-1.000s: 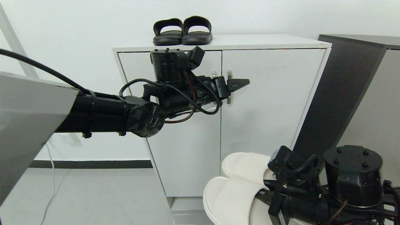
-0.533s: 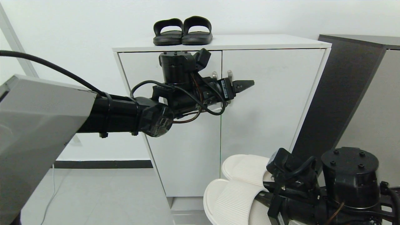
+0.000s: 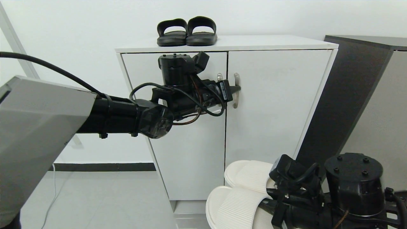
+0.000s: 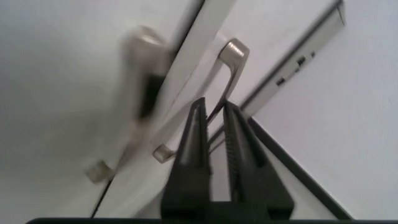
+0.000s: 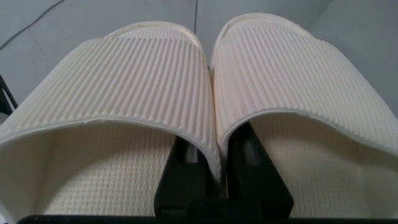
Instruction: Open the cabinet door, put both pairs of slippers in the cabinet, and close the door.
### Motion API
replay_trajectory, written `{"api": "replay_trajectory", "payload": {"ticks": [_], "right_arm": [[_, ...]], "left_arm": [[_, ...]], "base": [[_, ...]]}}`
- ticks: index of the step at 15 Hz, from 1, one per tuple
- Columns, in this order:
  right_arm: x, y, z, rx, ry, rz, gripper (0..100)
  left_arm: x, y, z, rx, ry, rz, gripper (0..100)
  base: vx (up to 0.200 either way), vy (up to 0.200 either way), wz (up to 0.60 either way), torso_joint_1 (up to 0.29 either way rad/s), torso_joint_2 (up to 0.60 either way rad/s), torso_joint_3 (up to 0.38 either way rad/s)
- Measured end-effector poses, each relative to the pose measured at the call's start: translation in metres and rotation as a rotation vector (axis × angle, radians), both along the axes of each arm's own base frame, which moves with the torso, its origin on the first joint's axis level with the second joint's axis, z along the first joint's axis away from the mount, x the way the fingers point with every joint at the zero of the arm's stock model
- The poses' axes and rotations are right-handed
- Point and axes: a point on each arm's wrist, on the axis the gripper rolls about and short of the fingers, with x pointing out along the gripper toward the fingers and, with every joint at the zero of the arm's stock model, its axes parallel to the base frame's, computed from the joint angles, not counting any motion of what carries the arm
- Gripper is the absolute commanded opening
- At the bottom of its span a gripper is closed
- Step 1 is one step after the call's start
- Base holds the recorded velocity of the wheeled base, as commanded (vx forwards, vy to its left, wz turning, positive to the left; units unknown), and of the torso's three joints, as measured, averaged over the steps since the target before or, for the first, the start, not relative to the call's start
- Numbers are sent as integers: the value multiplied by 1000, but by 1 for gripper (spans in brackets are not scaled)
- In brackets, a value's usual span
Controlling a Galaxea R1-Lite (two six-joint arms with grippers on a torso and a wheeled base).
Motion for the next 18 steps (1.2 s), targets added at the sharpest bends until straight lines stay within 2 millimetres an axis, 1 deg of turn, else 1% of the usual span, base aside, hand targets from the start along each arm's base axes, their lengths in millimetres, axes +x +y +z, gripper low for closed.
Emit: {"api": "replay_trajectory", "payload": {"ticks": [3, 6, 9, 13, 15, 18], "right_arm": [[-3, 0, -3, -8, 7, 39, 0], [-4, -1, -4, -20, -3, 51, 0], [-5, -1, -4, -23, -5, 55, 0], [-6, -1, -4, -24, -5, 59, 0], [-7, -1, -5, -26, -6, 63, 0], [-8, 0, -5, -26, -5, 68, 0]], "left_arm": [[-12, 2, -1, -7, -8, -13, 0], [-34, 6, -4, -4, -1, -38, 0], [-55, 16, -4, -4, -1, -46, 0], [-76, 29, 2, -5, -2, -49, 0], [-78, 37, 7, -11, -11, -35, 0], [-69, 47, 11, -19, -24, -1, 0]], "base": [[0, 0, 0, 0, 0, 0], [0, 0, 0, 0, 0, 0], [0, 0, 0, 0, 0, 0], [0, 0, 0, 0, 0, 0], [0, 0, 0, 0, 0, 0], [0, 0, 0, 0, 0, 0]]}}
